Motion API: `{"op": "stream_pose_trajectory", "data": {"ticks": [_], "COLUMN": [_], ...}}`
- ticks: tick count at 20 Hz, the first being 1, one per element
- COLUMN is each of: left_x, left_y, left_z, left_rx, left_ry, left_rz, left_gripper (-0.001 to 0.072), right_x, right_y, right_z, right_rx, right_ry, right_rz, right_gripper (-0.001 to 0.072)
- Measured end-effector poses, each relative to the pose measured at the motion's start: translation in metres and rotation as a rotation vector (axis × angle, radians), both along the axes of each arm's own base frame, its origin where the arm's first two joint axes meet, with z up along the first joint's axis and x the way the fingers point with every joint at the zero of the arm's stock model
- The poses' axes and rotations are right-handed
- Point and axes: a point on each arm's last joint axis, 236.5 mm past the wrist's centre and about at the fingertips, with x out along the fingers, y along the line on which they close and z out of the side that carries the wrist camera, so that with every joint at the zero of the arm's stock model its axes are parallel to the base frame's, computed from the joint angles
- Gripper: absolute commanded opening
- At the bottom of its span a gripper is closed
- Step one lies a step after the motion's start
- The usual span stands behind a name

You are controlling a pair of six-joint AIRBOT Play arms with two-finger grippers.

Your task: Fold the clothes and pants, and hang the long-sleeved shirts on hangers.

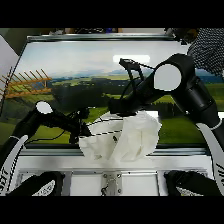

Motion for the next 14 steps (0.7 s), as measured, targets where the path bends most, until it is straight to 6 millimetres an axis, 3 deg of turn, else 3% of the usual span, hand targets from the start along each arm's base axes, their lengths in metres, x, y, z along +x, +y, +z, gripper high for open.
{"op": "stream_pose_trajectory", "data": {"ticks": [8,14], "left_x": [-0.001,-0.001], "left_y": [0.0,0.0], "left_z": [0.0,0.0], "left_rx": [0.0,-0.001], "left_ry": [0.004,0.002], "left_rz": [0.0,-0.002], "left_gripper": [0.0005,0.0005], "right_x": [0.022,0.032], "right_y": [0.037,0.054], "right_z": [-0.009,-0.014], "right_rx": [0.071,0.102], "right_ry": [-0.034,-0.049], "right_rz": [-0.061,-0.104], "right_gripper": [0.0014,0.0014]}}
